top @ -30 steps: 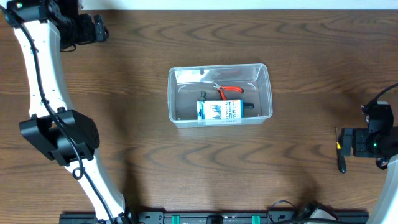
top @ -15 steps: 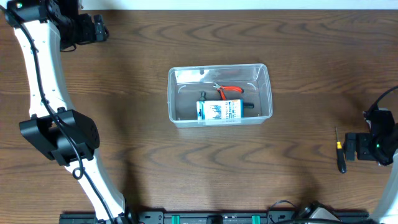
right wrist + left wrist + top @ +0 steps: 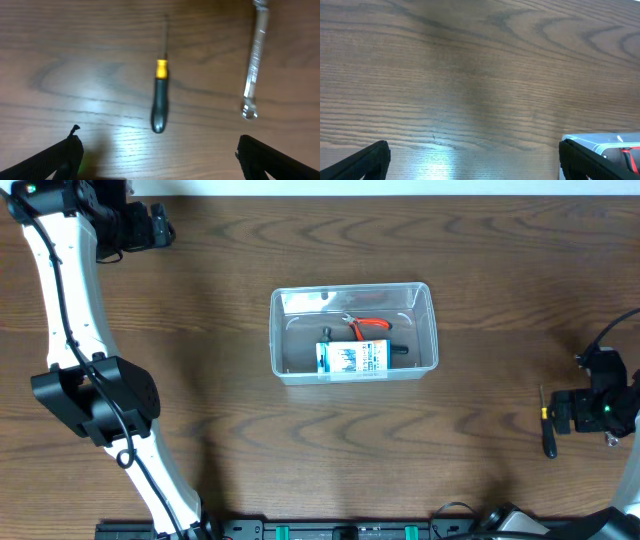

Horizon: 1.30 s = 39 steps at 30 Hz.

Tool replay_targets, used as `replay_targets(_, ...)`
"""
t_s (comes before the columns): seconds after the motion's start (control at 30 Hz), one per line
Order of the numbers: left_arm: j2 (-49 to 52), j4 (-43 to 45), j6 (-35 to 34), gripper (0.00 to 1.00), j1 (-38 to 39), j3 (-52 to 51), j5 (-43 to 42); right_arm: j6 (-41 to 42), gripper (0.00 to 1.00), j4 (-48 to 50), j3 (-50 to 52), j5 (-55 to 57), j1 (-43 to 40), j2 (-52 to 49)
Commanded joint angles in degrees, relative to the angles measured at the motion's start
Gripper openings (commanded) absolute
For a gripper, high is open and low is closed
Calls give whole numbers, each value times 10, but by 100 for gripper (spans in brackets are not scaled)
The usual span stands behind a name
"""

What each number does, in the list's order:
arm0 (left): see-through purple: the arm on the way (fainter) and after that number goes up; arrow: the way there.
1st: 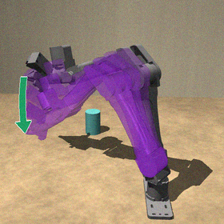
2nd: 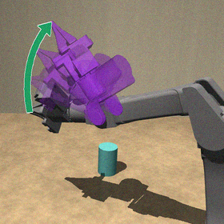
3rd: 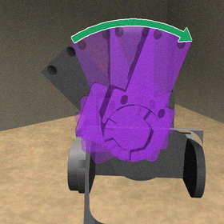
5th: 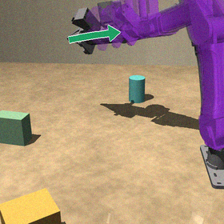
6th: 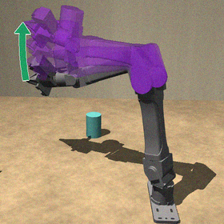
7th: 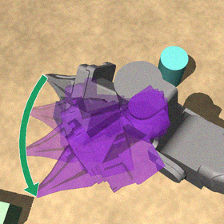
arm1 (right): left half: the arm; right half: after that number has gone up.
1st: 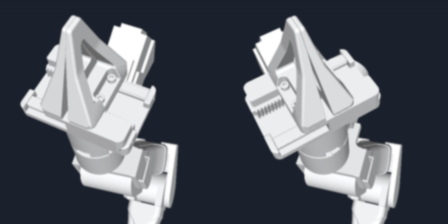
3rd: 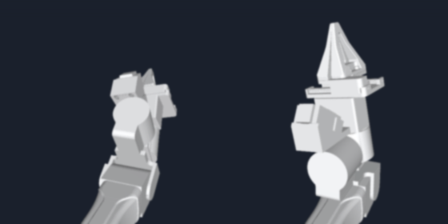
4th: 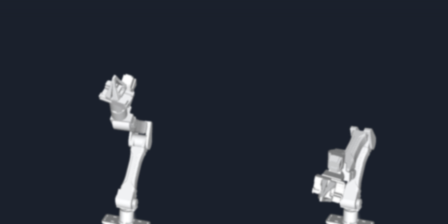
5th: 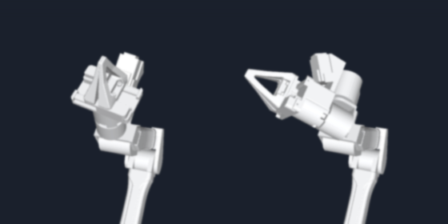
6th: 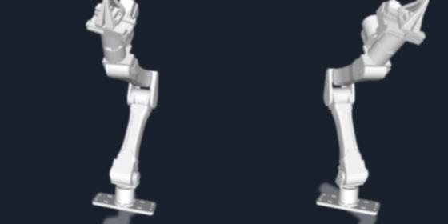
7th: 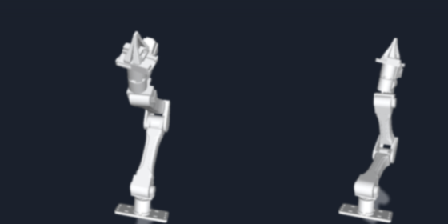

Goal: Pack container
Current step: 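Position the right gripper above the yellow-black screwdriver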

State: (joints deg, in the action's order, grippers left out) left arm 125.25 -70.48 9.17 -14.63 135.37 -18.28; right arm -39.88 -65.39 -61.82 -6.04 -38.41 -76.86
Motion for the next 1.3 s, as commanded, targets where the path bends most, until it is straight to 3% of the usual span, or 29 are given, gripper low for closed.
replay_targets(0.0,-2,-2,-1,98,-2,10,-5,-42,99,-2,-10,-52,-4,-1)
replay_targets(0.93,-3,-2,-1,98,-2,10,-5,-39,99,78,60,-75,3,-29)
replay_targets(1.27,-2,-2,-1,98,-2,10,-5,-39,99,98,90,-18,3,-29)
